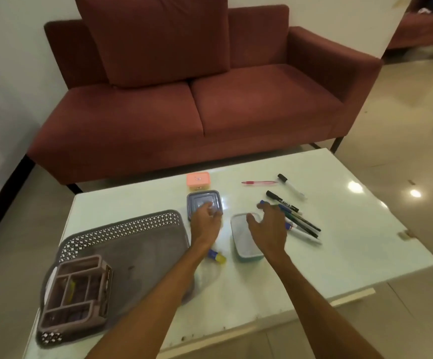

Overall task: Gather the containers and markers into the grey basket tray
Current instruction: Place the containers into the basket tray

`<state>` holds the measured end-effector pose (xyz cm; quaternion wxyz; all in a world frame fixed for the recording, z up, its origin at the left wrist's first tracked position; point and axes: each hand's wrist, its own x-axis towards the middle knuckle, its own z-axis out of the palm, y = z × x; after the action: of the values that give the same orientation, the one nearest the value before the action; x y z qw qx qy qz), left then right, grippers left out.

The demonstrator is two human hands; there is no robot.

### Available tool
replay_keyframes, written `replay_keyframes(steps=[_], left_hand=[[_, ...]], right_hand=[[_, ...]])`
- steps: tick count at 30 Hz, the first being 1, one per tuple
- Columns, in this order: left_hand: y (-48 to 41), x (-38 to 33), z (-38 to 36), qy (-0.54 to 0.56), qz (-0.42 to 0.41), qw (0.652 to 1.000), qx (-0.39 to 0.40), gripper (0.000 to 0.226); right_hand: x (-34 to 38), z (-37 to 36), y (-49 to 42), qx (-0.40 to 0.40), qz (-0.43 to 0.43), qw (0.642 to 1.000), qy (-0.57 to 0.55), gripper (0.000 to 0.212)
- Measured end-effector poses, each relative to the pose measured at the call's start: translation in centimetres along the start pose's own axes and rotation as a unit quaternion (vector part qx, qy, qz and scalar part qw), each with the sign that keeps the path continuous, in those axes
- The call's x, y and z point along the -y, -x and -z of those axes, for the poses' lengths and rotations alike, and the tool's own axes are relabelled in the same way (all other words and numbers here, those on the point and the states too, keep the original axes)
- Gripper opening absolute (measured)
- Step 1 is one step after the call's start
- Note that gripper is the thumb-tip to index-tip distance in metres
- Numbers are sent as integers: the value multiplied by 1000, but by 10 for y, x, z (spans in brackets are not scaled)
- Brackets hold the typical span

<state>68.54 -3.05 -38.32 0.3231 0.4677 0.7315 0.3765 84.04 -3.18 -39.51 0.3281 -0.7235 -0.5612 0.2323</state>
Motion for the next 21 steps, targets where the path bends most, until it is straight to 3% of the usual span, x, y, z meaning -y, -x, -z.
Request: replay_keyframes(steps=[5, 8, 12, 16, 21], left_hand=[[-60, -7, 24, -2, 40, 999, -13, 38], [-85, -5, 26, 13, 132, 990, 37, 38], [-93, 4, 21, 119, 226, 961, 109, 39], [-91, 0, 22, 150, 218, 960, 90, 36], [-73, -13, 69, 73, 126, 989, 9, 38]], right_hand=[[57, -45, -44, 109, 55, 991, -51, 45], [73, -73, -62, 180, 9, 983, -31, 56], [71, -98, -67, 229, -79, 970, -13, 54], [77, -97, -63, 201, -67, 977, 7, 44], [103, -68, -40, 146, 8, 988, -50, 41]])
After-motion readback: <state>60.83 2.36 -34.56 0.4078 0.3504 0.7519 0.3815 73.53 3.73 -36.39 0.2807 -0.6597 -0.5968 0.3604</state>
